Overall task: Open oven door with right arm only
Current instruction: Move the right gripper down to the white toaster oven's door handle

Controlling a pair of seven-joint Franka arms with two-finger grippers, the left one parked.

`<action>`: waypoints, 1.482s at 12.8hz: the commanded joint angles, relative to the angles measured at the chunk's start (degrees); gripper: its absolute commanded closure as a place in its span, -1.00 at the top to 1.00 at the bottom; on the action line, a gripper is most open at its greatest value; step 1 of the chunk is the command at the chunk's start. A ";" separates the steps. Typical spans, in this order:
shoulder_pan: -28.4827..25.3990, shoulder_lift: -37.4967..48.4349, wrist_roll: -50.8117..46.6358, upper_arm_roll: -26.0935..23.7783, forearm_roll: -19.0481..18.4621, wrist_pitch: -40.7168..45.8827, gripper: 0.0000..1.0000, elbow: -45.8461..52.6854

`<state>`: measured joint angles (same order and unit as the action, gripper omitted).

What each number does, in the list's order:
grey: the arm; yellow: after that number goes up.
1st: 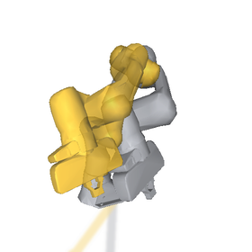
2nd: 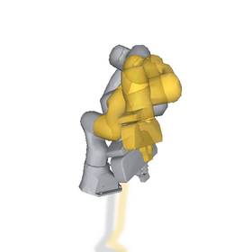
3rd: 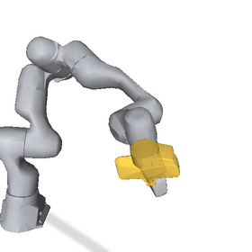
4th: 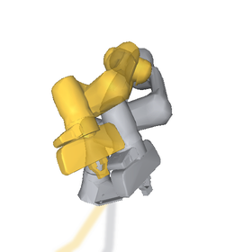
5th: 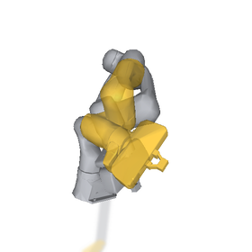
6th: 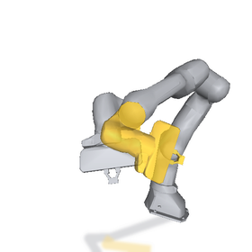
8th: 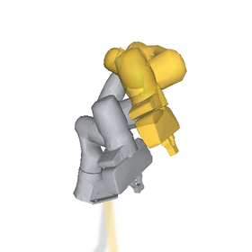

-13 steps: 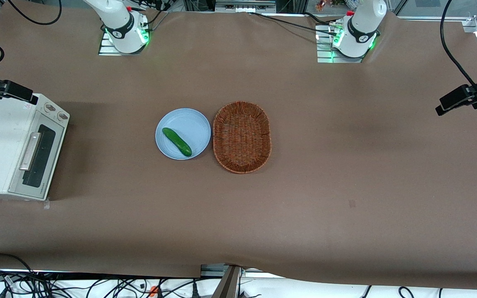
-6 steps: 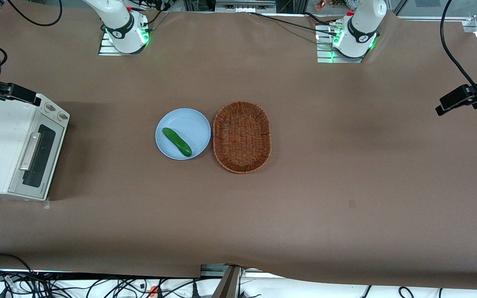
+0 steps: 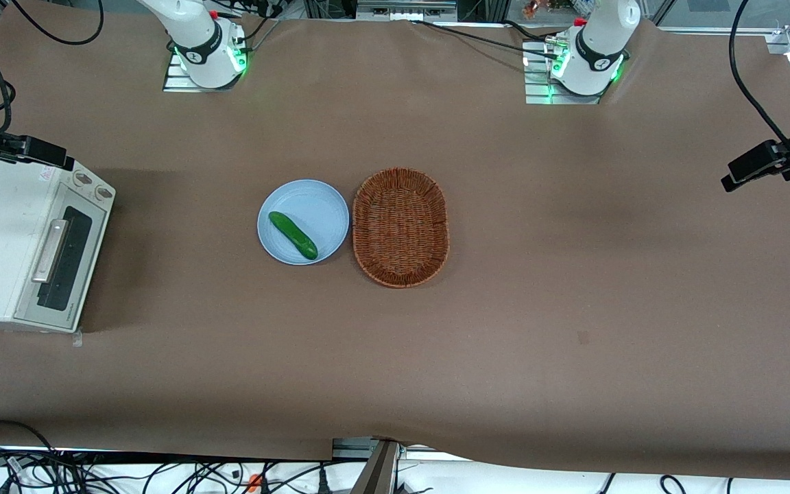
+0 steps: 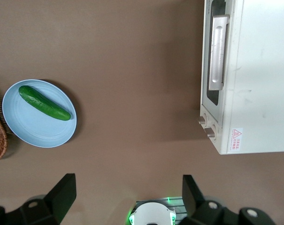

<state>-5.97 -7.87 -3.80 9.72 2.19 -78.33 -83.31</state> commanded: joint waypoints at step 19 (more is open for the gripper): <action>-2.21 -14.45 16.71 -0.14 -15.01 -9.98 -0.73 -5.09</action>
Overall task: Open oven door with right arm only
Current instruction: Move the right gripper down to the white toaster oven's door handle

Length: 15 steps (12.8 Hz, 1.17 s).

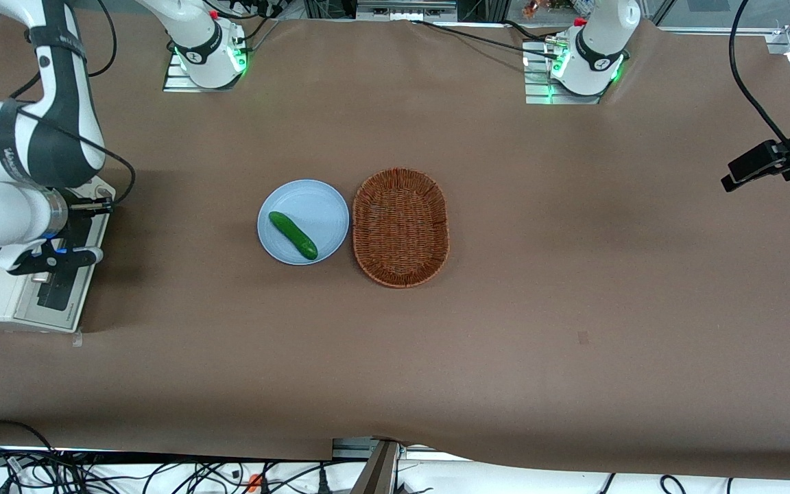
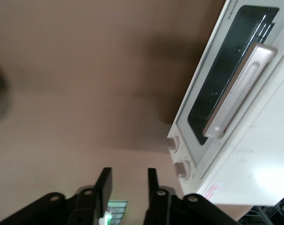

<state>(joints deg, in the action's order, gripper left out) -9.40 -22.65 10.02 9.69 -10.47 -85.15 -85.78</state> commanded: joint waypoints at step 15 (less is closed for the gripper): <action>5.00 -5.74 16.87 -0.11 -19.58 -14.78 -1.00 -4.75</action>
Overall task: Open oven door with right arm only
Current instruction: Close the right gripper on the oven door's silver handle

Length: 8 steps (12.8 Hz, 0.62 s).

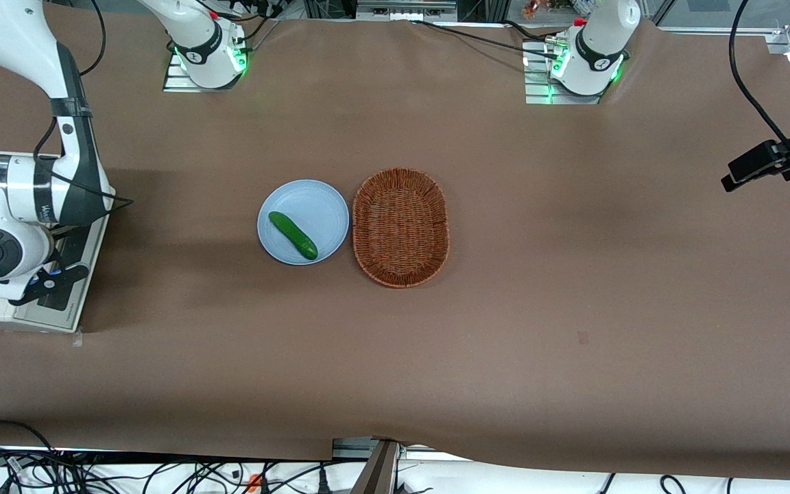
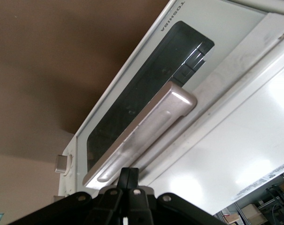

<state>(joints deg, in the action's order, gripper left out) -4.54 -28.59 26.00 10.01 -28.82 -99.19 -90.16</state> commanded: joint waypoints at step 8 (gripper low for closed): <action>0.15 -0.41 0.81 -0.43 -1.06 -2.06 -1.00 -0.28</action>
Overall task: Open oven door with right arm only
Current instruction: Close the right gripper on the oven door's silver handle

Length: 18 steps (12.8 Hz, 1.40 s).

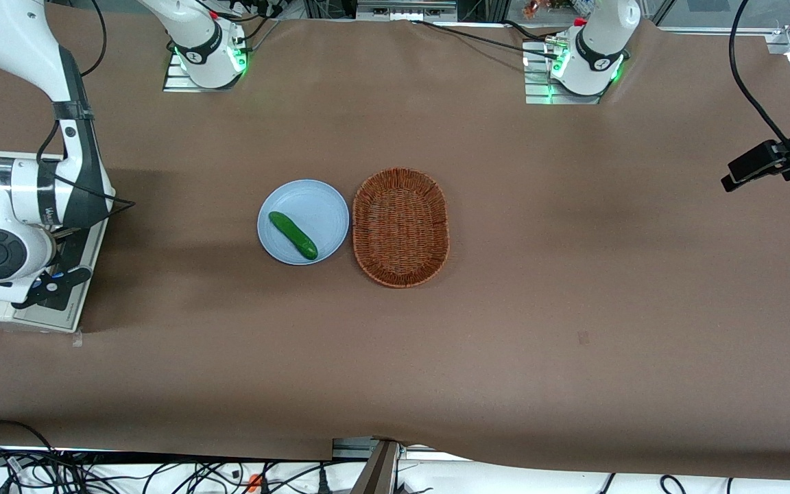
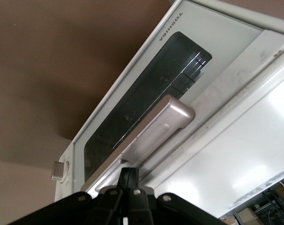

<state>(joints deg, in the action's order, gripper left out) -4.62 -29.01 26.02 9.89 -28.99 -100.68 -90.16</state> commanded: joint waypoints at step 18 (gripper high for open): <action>-0.57 -3.68 -0.45 -0.83 5.33 -5.93 -1.00 0.07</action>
<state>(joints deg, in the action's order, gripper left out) -5.84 -29.55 25.91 9.01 -25.69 -101.42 -90.16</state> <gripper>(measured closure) 0.991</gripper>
